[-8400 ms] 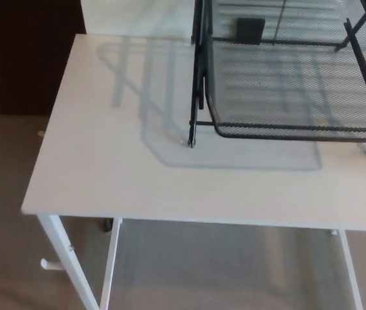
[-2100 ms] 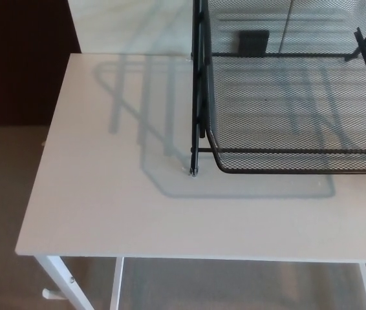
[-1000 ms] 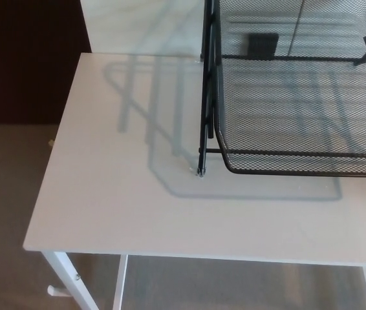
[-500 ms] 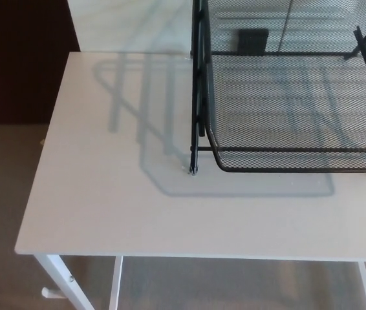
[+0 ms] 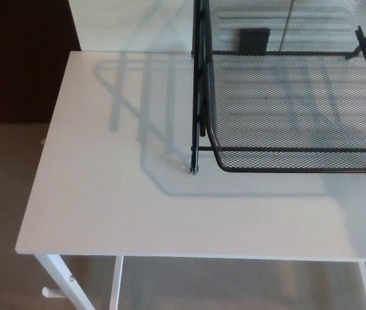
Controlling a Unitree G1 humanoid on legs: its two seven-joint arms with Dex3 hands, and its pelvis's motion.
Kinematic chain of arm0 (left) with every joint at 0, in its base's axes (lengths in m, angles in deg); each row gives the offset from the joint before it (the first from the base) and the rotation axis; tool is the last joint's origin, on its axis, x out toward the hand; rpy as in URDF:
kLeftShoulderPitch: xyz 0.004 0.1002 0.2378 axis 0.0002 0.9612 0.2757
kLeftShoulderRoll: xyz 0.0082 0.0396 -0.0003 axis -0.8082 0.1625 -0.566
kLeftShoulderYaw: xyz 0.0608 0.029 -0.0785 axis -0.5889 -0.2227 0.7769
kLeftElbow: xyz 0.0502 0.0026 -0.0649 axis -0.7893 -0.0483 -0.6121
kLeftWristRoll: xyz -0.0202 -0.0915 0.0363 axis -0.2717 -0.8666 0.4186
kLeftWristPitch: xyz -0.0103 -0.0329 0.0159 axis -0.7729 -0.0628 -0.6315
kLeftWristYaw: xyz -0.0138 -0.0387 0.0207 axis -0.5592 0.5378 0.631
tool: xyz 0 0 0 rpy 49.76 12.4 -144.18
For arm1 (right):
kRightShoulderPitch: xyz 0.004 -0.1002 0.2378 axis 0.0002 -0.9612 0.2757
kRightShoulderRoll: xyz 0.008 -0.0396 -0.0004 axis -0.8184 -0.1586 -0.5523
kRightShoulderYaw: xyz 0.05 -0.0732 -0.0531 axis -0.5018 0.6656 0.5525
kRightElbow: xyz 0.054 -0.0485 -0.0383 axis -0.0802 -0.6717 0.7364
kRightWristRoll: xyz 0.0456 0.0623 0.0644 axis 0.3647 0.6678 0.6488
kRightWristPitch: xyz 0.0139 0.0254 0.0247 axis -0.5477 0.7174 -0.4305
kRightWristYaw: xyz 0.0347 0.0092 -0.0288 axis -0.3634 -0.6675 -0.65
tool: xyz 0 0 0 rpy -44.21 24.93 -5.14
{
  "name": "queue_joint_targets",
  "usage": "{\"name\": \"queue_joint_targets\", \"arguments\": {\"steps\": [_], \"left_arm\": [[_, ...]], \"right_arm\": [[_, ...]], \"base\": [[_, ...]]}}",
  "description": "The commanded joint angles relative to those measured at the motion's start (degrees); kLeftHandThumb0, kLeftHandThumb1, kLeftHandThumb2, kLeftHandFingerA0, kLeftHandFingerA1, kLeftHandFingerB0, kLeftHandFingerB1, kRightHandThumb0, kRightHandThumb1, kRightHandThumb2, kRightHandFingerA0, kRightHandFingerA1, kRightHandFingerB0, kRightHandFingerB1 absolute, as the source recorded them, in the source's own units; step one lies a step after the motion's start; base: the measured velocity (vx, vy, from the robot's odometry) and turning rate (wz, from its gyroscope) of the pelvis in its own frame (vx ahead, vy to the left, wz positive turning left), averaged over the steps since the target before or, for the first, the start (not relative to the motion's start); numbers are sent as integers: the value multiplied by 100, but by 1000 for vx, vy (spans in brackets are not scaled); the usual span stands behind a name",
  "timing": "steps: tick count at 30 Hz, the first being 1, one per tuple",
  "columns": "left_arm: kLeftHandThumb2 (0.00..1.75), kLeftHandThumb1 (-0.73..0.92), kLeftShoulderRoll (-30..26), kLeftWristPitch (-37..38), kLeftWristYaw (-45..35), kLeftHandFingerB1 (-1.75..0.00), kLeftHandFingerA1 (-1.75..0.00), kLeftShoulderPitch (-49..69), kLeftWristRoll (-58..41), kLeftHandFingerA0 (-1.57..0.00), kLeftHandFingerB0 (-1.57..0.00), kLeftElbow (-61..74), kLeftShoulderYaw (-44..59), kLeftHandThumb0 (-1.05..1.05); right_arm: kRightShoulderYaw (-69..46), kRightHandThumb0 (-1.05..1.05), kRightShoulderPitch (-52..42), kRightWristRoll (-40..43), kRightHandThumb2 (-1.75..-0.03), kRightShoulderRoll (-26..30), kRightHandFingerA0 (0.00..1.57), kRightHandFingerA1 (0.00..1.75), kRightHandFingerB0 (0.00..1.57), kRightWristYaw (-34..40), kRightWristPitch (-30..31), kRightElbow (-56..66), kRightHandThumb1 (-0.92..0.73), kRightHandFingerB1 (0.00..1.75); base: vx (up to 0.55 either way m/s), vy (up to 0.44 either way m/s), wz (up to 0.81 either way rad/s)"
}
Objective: The robot walks towards a desk on which a file tray is kept in the middle and a cube is kept to its right. The robot lifts the cube using its right hand and places it on the file tray.
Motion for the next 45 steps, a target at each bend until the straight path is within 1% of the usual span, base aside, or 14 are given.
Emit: {"name": "queue_joint_targets", "arguments": {"steps": [1,9,11,14,19,30,31,32,36,38,40,42,43,45], "left_arm": [[81,85,-161,236,-11,-91,-109,111,-45,-49,-29,91,122,-102],[83,87,-126,197,34,-84,-98,76,12,-45,-29,110,100,-101],[83,87,-150,254,54,-85,-99,91,41,-46,-30,111,85,-101],[83,88,-151,242,52,-85,-100,1,73,-47,-30,60,54,-102],[81,87,-186,276,-21,-86,-105,53,98,-46,-26,142,15,-100],[80,89,-171,314,72,-86,-104,9,191,-47,-29,53,-119,-100],[129,69,-172,317,43,-74,-94,39,157,-59,-27,90,-98,-92],[81,89,-188,340,49,-85,-103,52,174,-45,-27,88,-115,-100],[81,87,-191,311,32,-87,-104,45,160,-45,-27,92,-117,-101],[81,87,-192,276,21,-85,-103,50,141,-44,-27,106,-105,-99],[82,87,-188,297,14,-87,-104,79,137,-44,-27,127,-104,-100],[80,87,-188,264,24,-84,-103,67,139,-47,-28,99,-103,-100],[80,87,-184,234,31,-85,-102,36,139,-48,-27,58,-101,-100],[80,87,-170,221,12,-84,-102,29,104,-46,-26,38,-67,-99]], "right_arm": [[-183,-18,782,895,-105,10,87,175,73,-683,522,1289,-55,161],[1293,-21,1803,405,-90,-608,91,171,77,-1149,356,1976,-63,145],[1951,-27,2045,126,-109,-795,115,130,93,-1571,795,1961,-55,114],[2394,-22,2175,-150,-100,-798,91,166,84,-1947,1320,1958,-60,140],[3280,-16,2561,-317,-85,-945,95,135,94,-2901,1883,996,-69,101],[4382,-11,2671,-880,-96,-1289,95,122,92,-2997,1737,-601,-61,76],[4460,-17,2651,-1088,-79,-1316,95,109,85,-2800,1817,-535,-65,67],[4476,-19,2638,-1146,-69,-1379,87,117,78,-2623,1808,-574,-65,63],[4662,-30,2696,-1468,-62,-1314,73,136,64,-2471,1697,-530,-68,49],[4685,-40,2732,-1553,-61,-1348,57,82,54,-2565,1875,-336,-70,45],[4711,-46,2734,-1630,-91,-1309,46,69,38,-2656,1909,-234,-55,54],[4683,-51,2702,-1652,-62,-1258,12,44,22,-2770,1944,-94,-69,30],[4682,-55,2685,-1728,-69,-1216,0,10,9,-2717,1879,-47,-57,28],[4594,-88,2572,-1873,-71,-1119,0,7,10,-2393,1664,141,-45,3]], "base": [[0,0,0],[0,0,0],[0,0,0],[0,0,0],[0,0,0],[0,0,0],[0,0,0],[0,0,0],[0,0,0],[0,0,0],[0,0,0],[0,0,0],[0,0,0],[0,0,0]]}}
